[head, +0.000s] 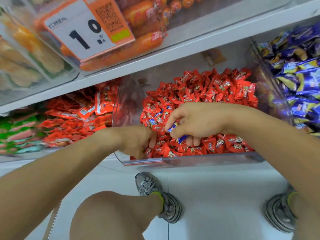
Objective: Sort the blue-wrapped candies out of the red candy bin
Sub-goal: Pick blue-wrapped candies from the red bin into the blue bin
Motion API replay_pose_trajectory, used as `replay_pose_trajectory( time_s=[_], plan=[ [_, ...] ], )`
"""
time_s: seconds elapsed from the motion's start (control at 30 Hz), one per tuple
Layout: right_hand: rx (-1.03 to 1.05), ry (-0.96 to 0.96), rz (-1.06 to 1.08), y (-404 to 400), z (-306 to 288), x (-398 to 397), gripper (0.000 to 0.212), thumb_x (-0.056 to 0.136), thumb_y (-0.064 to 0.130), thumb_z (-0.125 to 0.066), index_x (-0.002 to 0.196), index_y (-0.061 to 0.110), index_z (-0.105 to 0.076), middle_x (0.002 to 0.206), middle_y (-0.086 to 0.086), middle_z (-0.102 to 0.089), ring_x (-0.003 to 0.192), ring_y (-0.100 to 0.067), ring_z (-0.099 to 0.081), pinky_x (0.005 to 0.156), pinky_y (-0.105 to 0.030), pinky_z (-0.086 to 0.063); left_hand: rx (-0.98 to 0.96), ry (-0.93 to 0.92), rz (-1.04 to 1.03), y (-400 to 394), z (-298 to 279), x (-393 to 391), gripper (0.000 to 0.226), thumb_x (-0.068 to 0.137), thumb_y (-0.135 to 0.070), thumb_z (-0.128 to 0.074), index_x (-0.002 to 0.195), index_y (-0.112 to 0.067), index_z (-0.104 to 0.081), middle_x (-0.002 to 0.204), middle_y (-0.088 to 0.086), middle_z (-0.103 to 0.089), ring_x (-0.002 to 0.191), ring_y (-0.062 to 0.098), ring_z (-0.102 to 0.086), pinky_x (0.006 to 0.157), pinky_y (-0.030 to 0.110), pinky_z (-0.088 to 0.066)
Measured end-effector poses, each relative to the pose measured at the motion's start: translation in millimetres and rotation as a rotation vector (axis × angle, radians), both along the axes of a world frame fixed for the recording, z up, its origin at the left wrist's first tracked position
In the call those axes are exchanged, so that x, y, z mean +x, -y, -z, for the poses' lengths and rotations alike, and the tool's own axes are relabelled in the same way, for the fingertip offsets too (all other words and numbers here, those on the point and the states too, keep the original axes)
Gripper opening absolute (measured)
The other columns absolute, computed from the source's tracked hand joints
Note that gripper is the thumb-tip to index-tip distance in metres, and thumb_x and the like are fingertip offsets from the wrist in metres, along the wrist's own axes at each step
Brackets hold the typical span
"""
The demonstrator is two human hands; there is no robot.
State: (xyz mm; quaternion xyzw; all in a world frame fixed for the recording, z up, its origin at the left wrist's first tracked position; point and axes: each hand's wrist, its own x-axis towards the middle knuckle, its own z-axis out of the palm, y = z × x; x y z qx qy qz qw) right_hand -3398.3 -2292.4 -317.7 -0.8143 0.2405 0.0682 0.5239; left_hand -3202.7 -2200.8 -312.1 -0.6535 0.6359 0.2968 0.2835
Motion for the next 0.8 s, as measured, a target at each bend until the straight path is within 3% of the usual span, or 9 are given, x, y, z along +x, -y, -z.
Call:
replay_pose_trajectory(
  time_s=[0.1, 0.2, 0.33, 0.47, 0.6, 0.67, 0.73, 0.8],
  plan=[
    [0.087, 0.008, 0.067, 5.0, 1.2, -4.7, 0.012, 0.091, 0.02, -0.066, 0.103, 0.023, -0.066, 0.078, -0.013, -0.072, 0.057, -0.016, -0.067, 0.056, -0.027, -0.052, -0.101, -0.087, -0.108, 7.4, -8.3, 8.7, 0.041, 0.073, -0.008, -0.077, 0.108, -0.024, -0.062, 0.086, -0.006, -0.062, 0.068, 0.01, -0.056, 0.058, 0.019, -0.048],
    [0.149, 0.036, 0.186, 6.2, 1.6, -4.6, 0.015, 0.092, 0.01, -0.063, 0.107, 0.014, -0.065, 0.084, -0.016, -0.069, 0.066, -0.023, -0.07, 0.06, -0.032, -0.059, -0.307, -0.266, -0.3, 15.6, -19.0, 15.5, 0.044, 0.073, -0.002, -0.079, 0.107, -0.025, -0.063, 0.079, -0.007, -0.059, 0.06, 0.009, -0.056, 0.057, 0.022, -0.051],
    [0.197, 0.065, 0.267, 8.0, 5.3, 0.9, 0.024, 0.088, 0.0, -0.064, 0.108, 0.015, -0.063, 0.091, -0.019, -0.067, 0.077, -0.036, -0.073, 0.074, -0.047, -0.062, -0.458, -0.553, -0.516, 18.3, -19.4, 15.3, 0.045, 0.073, 0.001, -0.082, 0.11, -0.019, -0.067, 0.087, 0.002, -0.057, 0.067, 0.017, -0.056, 0.071, 0.03, -0.053],
    [0.166, 0.161, 0.302, 5.3, 3.2, 10.9, 0.045, 0.086, -0.006, -0.058, 0.123, 0.019, -0.061, 0.097, -0.024, -0.069, 0.06, -0.024, -0.061, 0.058, -0.034, -0.057, -0.442, -0.824, -0.712, 13.4, -11.5, 7.2, 0.047, 0.069, 0.009, -0.08, 0.112, -0.005, -0.065, 0.095, 0.015, -0.061, 0.082, 0.03, -0.065, 0.073, 0.033, -0.059],
    [0.18, 0.259, 0.29, -0.3, 1.8, 17.9, 0.016, 0.085, 0.014, -0.076, 0.1, 0.018, -0.073, 0.083, -0.019, -0.071, 0.057, -0.016, -0.06, 0.046, -0.023, -0.047, -0.48, -0.744, -0.658, 11.7, -1.2, 3.1, 0.035, 0.068, 0.004, -0.083, 0.098, -0.009, -0.071, 0.101, 0.017, -0.072, 0.095, 0.032, -0.069, 0.091, 0.047, -0.055],
    [-0.027, 0.218, 0.24, -1.3, 5.8, 20.3, 0.011, 0.08, 0.026, -0.081, 0.086, 0.02, -0.074, 0.072, -0.006, -0.07, 0.05, -0.007, -0.058, 0.045, -0.02, -0.046, -0.486, -0.615, -0.563, 10.2, 0.8, 3.8, 0.028, 0.066, -0.008, -0.086, 0.09, -0.019, -0.076, 0.094, 0.012, -0.074, 0.088, 0.024, -0.07, 0.087, 0.044, -0.056],
    [-0.305, 0.135, 0.158, -3.1, 9.9, 22.5, 0.011, 0.08, 0.033, -0.08, 0.079, 0.025, -0.073, 0.079, 0.007, -0.069, 0.067, -0.003, -0.061, 0.065, -0.026, -0.053, -0.472, -0.478, -0.458, 8.3, 1.0, 5.6, 0.022, 0.067, -0.015, -0.087, 0.085, -0.024, -0.077, 0.083, 0.003, -0.074, 0.074, 0.013, -0.069, 0.075, 0.033, -0.058],
    [-0.401, 0.073, 0.099, -7.1, 10.3, 22.5, 0.01, 0.084, 0.035, -0.075, 0.082, 0.025, -0.071, 0.086, 0.005, -0.069, 0.088, -0.011, -0.059, 0.08, -0.034, -0.052, -0.448, -0.395, -0.399, 5.8, -1.3, 6.8, 0.02, 0.069, -0.014, -0.086, 0.084, -0.023, -0.075, 0.073, -0.009, -0.07, 0.063, -0.001, -0.064, 0.062, 0.017, -0.052]
  ],
)
